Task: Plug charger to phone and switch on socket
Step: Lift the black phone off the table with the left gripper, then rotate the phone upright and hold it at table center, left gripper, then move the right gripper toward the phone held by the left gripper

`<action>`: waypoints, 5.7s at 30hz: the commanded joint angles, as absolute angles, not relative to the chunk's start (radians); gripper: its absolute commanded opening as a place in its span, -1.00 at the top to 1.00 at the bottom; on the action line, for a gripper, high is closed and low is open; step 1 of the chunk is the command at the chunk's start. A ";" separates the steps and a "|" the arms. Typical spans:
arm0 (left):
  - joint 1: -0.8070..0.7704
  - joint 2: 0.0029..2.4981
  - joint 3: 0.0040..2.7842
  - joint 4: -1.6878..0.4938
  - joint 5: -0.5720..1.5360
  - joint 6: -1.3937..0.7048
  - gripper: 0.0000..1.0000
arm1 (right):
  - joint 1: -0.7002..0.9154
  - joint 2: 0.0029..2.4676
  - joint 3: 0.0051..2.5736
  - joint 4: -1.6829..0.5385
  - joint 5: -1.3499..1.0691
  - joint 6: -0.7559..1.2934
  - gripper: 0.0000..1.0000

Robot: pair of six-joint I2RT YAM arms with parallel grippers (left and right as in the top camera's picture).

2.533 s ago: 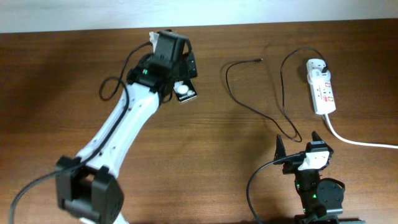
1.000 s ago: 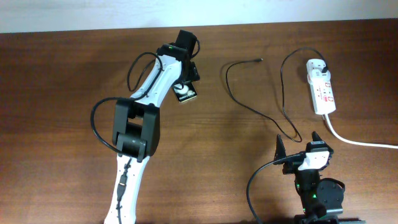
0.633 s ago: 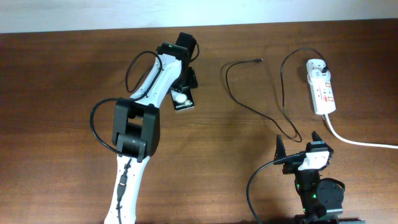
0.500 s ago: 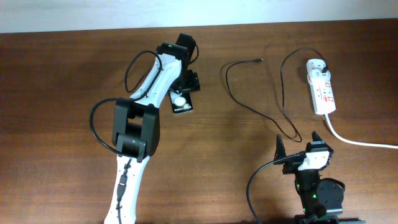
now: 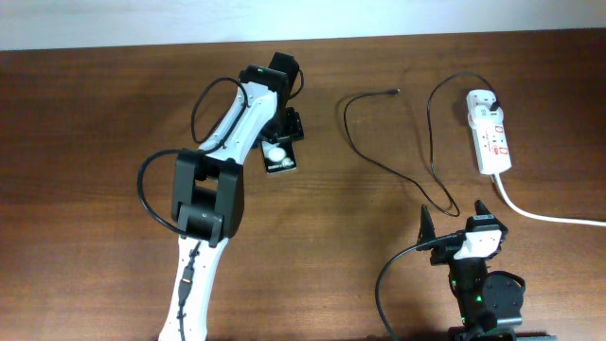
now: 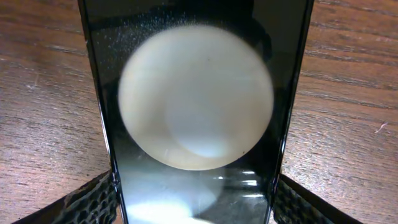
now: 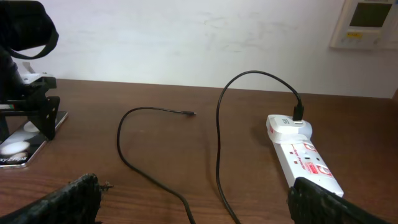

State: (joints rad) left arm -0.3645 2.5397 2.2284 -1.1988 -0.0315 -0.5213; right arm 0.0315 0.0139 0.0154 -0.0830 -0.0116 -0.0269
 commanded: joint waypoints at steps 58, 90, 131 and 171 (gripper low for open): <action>-0.347 1.932 2.003 -1.257 0.095 -0.415 -0.11 | 0.031 0.006 0.009 -0.089 -0.010 -0.027 -0.97; -0.320 1.092 1.511 -1.517 0.237 -0.430 0.13 | 0.031 0.006 0.009 -0.089 -0.010 -0.027 -0.97; -0.182 1.453 0.887 0.127 1.295 -1.618 0.16 | 0.031 0.006 0.009 -0.087 -0.020 -0.025 -0.97; -0.182 1.453 0.887 0.127 1.184 -1.495 0.11 | 0.625 0.840 1.090 -0.825 -0.043 0.610 -0.97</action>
